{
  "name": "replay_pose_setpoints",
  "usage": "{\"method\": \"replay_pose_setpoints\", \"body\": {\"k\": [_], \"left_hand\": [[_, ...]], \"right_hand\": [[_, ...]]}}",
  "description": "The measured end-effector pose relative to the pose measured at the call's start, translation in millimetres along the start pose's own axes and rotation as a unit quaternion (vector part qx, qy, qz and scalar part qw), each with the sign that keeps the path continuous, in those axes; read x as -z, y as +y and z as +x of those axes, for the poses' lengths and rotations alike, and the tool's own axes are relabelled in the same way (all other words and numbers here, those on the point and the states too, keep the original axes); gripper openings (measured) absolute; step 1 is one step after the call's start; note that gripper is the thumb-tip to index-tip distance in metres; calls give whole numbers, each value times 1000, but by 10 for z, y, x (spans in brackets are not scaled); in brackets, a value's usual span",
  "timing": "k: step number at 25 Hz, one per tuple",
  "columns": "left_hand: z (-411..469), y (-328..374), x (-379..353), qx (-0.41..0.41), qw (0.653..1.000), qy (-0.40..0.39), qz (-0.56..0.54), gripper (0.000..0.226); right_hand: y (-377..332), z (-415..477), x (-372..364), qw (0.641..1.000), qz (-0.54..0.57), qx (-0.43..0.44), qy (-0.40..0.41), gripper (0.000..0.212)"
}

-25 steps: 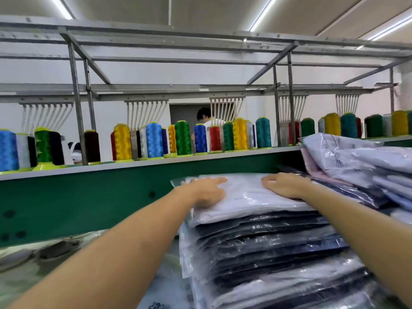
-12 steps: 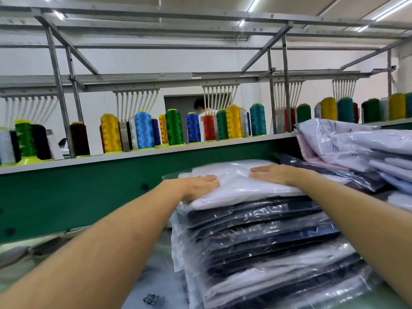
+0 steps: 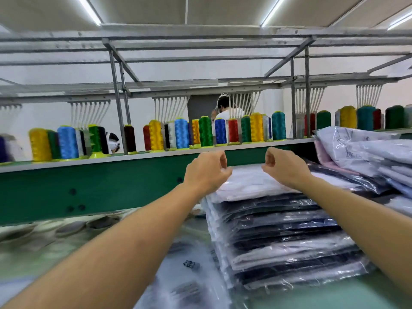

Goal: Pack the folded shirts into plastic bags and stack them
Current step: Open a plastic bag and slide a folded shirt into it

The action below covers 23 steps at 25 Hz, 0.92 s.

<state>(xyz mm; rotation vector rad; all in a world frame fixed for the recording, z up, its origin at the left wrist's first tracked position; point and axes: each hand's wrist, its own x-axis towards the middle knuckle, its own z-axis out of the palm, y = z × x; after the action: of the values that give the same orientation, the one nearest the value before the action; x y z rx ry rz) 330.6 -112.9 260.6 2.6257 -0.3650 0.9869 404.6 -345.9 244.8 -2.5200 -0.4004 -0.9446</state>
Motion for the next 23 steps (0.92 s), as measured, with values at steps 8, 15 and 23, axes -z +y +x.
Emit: {"method": "replay_pose_setpoints", "body": {"k": [8, 15, 23], "left_hand": [[-1071, -74, 804, 30, 999, 16, 27, 26], [-2082, -364, 1084, 81, 997, -15, 8, 17], [-3135, -855, 660, 167, 972, -163, -8, 5]], "right_hand": [[-1730, -875, 63, 978, 181, 106, -20, 46], [-2479, -1689, -260, 967, 231, 62, -82, 41], [-2638, -2705, -1020, 949, 251, 0, -192, 42]]}}
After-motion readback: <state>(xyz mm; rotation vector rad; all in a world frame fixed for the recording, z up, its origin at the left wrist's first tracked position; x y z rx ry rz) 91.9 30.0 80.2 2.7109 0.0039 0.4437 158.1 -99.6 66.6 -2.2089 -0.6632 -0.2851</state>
